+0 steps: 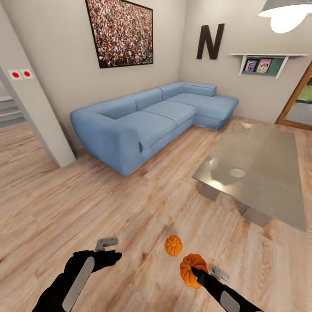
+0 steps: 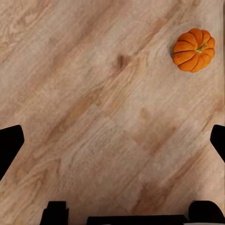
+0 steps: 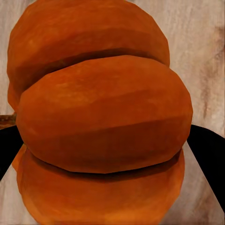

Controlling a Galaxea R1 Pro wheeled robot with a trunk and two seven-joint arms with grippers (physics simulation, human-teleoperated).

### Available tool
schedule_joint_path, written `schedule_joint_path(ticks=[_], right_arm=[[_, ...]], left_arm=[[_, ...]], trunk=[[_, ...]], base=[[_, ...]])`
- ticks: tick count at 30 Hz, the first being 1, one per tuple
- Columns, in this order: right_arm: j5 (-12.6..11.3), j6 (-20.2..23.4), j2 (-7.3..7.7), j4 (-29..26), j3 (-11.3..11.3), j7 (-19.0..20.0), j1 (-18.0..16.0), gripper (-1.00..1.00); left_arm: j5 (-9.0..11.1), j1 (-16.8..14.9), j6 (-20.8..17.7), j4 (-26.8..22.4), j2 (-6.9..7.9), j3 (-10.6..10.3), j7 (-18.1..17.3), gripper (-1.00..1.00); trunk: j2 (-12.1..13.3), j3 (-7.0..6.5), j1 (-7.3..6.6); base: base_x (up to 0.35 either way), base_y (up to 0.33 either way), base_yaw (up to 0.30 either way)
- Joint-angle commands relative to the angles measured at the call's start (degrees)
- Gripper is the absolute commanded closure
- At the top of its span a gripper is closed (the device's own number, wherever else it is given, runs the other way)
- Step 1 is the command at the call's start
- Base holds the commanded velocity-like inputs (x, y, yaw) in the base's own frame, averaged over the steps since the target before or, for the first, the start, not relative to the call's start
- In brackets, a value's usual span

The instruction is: Place each of the two pumpkins and all three candles from the living room inside a cabinet in the living room (use any cabinet), then make sure every cabinet is closed, and position the cauldron so it is next to a table in the living room.

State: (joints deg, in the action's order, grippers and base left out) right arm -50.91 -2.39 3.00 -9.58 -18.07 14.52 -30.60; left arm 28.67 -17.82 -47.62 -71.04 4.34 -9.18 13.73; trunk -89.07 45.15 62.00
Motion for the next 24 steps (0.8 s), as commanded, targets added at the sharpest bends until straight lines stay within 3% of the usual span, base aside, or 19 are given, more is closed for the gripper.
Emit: schedule_joint_path(ticks=[1, 16, 24], right_arm=[[-0.6, -0.2, 0.02, 0.1, -0.5, 0.2, -0.1, 1.0], [-0.6, -0.2, 0.16, 0.1, -0.5, 0.2, -0.1, 1.0], [-0.6, -0.2, 0.16, 0.1, -0.5, 0.2, -0.1, 1.0]], left_arm=[[0.6, 0.0, -0.1, -0.1, 0.06, -0.1, 0.5, -1.0], [0.6, 0.0, -0.1, -0.1, 0.06, -0.1, 0.5, -1.0], [0.6, 0.0, -0.1, -0.1, 0.07, -0.1, 0.5, -1.0]], trunk=[[0.0, 0.04, 0.02], [0.0, 0.04, 0.02], [0.0, 0.04, 0.02]], base=[[0.271, 0.213, -0.279], [0.271, 0.205, -0.279], [0.27, 0.1, -0.279]])
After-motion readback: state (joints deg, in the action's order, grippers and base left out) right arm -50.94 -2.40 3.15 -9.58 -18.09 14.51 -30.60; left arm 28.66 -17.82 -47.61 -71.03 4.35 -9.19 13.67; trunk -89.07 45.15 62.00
